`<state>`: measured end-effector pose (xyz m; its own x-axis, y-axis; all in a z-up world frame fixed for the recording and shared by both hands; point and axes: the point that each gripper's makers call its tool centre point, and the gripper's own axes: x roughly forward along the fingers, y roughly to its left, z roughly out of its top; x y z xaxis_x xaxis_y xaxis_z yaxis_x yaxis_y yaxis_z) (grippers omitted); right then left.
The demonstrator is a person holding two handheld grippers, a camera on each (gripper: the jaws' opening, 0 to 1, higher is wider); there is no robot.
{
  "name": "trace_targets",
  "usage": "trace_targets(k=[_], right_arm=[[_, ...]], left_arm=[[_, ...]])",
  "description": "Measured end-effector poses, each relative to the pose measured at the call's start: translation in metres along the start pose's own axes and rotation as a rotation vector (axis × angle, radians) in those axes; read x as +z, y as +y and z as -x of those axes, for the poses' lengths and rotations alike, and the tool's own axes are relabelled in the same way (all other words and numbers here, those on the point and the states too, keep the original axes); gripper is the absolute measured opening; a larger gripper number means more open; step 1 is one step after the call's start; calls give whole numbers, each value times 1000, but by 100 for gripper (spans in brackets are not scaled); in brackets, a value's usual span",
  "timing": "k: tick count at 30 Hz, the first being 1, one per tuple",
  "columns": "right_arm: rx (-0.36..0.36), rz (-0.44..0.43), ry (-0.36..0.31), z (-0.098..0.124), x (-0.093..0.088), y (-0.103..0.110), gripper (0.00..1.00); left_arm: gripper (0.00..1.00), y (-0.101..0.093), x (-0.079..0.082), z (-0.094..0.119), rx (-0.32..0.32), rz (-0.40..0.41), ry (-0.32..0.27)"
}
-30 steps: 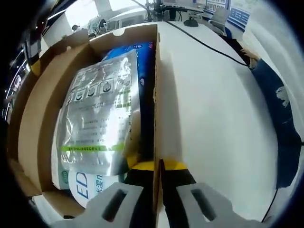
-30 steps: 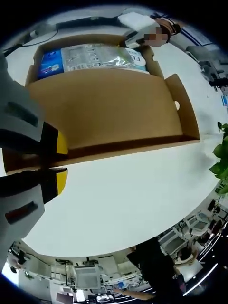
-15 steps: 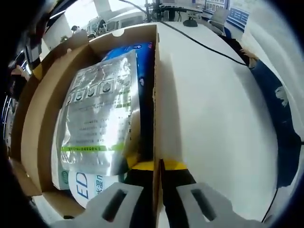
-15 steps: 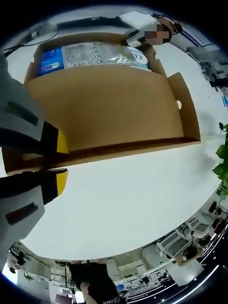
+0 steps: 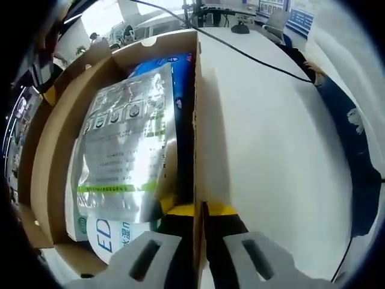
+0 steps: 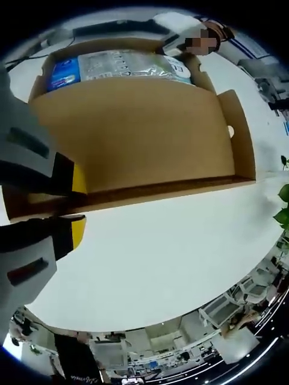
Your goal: Operate the shoe box by opening the lid, removing the specified soft item, and placing it in the target area until the item is outside and the box remains undamaged.
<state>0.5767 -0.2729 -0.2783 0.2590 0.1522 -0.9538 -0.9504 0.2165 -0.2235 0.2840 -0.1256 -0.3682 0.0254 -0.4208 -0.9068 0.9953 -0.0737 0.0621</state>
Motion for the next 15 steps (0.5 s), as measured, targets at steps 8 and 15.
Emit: trace_targets(k=[8, 15], right_arm=[[1, 3, 7, -2, -1, 1, 11], [5, -11, 11, -16, -4, -3, 12]], left_arm=[[1, 0, 0, -1, 0, -3, -2], [1, 0, 0, -2, 4, 1, 4]])
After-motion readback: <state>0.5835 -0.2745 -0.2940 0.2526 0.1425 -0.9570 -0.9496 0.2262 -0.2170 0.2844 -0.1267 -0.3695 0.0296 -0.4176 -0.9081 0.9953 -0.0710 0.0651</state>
